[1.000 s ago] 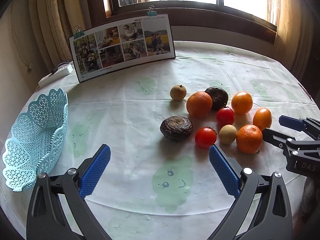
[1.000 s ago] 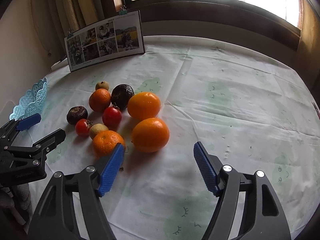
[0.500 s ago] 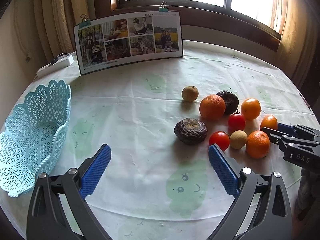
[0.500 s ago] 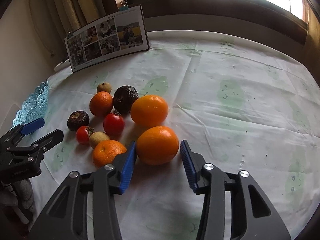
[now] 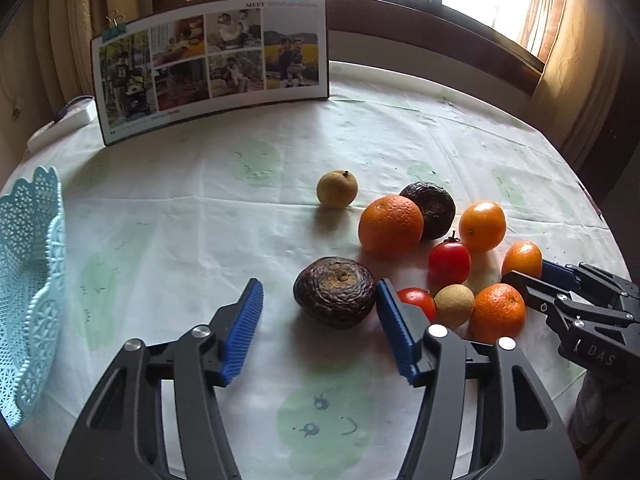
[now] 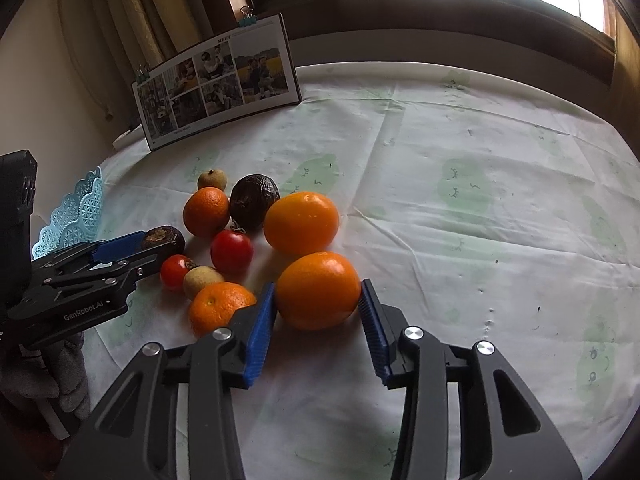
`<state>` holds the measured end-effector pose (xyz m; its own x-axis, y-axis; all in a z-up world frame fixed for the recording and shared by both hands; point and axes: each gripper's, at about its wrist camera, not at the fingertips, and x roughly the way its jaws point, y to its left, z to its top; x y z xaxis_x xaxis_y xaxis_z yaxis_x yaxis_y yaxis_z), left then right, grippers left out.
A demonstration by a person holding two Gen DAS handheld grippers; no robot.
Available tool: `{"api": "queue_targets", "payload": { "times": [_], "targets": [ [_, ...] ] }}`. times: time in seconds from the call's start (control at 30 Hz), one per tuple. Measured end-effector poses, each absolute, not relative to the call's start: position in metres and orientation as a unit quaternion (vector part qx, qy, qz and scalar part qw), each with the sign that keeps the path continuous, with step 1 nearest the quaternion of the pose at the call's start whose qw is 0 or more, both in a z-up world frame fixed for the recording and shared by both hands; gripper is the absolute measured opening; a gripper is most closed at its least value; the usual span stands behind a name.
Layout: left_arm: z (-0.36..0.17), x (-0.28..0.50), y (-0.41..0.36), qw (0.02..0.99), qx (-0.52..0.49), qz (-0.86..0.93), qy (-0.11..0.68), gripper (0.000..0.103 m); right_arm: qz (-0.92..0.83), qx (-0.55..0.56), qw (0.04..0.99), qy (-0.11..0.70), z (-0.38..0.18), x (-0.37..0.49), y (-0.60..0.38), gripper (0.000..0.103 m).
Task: Organize fruits
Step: 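Grasp the dark brown fruit with left tool while right tool grasps an orange, then drop the dark brown fruit into the basket from left tool while right holds orange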
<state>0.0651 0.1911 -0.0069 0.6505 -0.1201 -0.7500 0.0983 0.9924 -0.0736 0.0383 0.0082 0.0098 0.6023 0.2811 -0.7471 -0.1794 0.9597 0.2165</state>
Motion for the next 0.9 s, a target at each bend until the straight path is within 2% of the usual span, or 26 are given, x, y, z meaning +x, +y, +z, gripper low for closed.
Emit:
{"api": "queue_targets", "payload": {
  "times": [0.03, 0.17, 0.5, 0.9],
  "targets": [
    [-0.007, 0.067, 0.191, 0.908, -0.017, -0.062, 0.415, 0.056, 0.129, 0.059, 0.893, 0.427, 0.010, 0.038, 0.008, 0.042],
    [-0.008, 0.067, 0.191, 0.907, -0.024, -0.074, 0.413, 0.042, 0.127, 0.058, 0.895, 0.423, 0.011, 0.037, 0.008, 0.042],
    [0.000, 0.056, 0.197, 0.916, -0.026, -0.052, 0.397, 0.042, 0.120, 0.061, 0.900, 0.414, 0.016, 0.035, 0.005, 0.042],
    [0.033, 0.025, 0.226, 0.942, -0.018, 0.016, 0.334, 0.042, 0.111, 0.065, 0.905, 0.405, 0.023, 0.031, 0.002, 0.042]
  ]
}}
